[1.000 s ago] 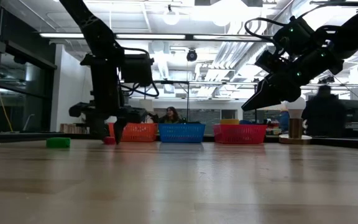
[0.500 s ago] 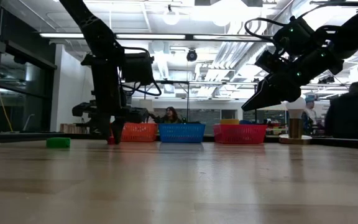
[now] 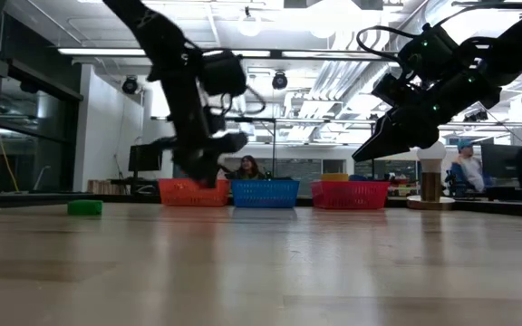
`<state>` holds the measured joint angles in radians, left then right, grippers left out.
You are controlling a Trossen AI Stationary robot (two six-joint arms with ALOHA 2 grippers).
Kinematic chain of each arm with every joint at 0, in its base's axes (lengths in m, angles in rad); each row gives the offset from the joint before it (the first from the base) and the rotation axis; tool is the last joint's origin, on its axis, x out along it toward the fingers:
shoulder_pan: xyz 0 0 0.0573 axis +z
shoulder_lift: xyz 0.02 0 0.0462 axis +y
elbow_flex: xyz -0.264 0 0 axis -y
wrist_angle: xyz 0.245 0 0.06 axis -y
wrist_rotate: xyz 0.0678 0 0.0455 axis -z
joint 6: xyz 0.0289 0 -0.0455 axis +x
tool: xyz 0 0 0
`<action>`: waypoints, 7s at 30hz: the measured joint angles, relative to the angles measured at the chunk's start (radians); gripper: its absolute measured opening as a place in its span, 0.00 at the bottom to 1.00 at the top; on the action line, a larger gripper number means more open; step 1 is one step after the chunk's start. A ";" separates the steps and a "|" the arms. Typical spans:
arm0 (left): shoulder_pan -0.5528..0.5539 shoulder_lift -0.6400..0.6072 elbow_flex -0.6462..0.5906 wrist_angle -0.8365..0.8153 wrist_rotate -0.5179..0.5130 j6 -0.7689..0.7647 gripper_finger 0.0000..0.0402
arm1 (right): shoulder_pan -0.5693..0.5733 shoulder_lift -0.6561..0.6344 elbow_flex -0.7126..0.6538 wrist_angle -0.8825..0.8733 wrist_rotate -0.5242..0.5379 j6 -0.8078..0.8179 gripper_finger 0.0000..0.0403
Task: Pick and place Stapler, Stapler remover, tape
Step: Put the red stapler into the blue bin, then put the green stapler into the blue bin
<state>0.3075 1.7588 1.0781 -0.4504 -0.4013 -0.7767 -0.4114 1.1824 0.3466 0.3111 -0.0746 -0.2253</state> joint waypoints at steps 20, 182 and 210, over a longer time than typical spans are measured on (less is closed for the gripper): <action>0.169 -0.003 0.156 0.276 0.128 0.391 0.20 | 0.000 0.000 0.000 0.000 0.000 0.000 0.49; -0.177 -0.082 -0.188 -0.471 0.394 0.749 0.61 | 0.000 0.000 0.000 -0.033 0.014 -0.018 0.49; -0.177 -0.080 -0.190 -0.447 0.396 0.746 0.15 | 0.000 0.000 0.000 -0.034 0.014 -0.018 0.49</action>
<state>0.1307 1.6783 0.8883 -0.8970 -0.0052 -0.0303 -0.4114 1.1828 0.3466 0.2767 -0.0601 -0.2436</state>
